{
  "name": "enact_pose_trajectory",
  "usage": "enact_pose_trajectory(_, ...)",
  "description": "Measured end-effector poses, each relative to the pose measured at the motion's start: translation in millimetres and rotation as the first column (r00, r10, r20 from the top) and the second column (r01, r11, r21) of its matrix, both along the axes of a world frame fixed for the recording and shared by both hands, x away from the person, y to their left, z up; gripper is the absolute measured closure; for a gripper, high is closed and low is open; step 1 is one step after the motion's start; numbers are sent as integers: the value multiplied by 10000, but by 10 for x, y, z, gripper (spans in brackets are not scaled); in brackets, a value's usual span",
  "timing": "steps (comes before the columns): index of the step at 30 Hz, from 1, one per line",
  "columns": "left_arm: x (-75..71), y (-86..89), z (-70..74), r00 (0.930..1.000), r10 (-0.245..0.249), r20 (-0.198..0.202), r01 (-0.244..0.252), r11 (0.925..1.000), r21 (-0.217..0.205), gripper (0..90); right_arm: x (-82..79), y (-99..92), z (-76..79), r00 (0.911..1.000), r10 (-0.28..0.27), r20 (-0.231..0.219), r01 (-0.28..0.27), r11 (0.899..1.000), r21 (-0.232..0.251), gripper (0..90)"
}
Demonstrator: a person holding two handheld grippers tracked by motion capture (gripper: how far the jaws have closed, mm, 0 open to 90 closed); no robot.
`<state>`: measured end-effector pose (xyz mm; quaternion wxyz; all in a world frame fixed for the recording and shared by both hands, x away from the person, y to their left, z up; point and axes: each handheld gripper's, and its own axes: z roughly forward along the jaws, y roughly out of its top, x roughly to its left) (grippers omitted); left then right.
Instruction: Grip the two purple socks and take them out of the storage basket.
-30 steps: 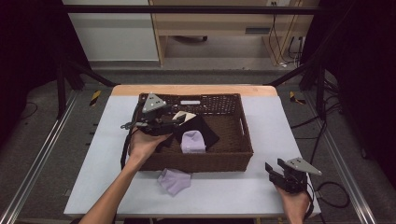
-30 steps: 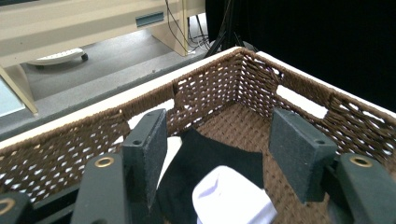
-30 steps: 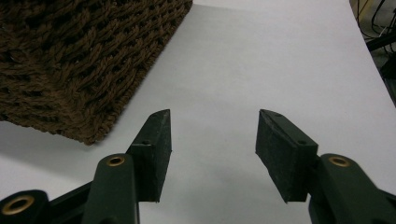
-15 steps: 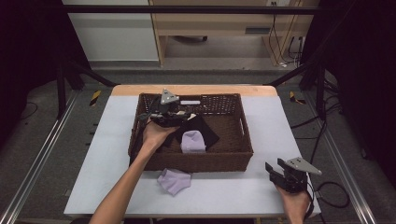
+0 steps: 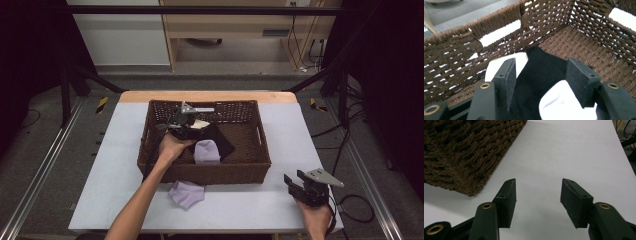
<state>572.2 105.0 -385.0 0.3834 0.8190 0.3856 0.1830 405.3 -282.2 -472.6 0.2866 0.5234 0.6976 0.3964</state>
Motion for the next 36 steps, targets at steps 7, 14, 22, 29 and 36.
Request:
enact_pose_trajectory(7, -10, -54, -102, 9973, -283, -672, 342, 9955, 886, 412, -5, 12, 0, 10000, -19, -71, 19, 10000, 53, 466)
enact_pose_trajectory(14, 22, -99, -193, 9887, -250, -1476, 465, 9884, 1442, 433, 3, 14, -7, 10000, 4, -40, -4, 10000, -21, 466)
enact_pose_trajectory(22, 69, -133, -281, 9736, -186, -2275, 650, 9780, 1981, 501, 5, 29, -8, 9999, 8, -125, -8, 10000, 28, 468)
enact_pose_trajectory(29, 84, -161, -336, 9580, -220, -2859, 892, 9704, 2245, 624, 8, 29, -10, 9999, 26, -111, -26, 10000, -7, 468)
enact_pose_trajectory(36, 70, -168, -354, 9486, -259, -3153, 1042, 9666, 2340, 820, 3, 32, -8, 9999, 28, -132, -28, 10000, 25, 472)
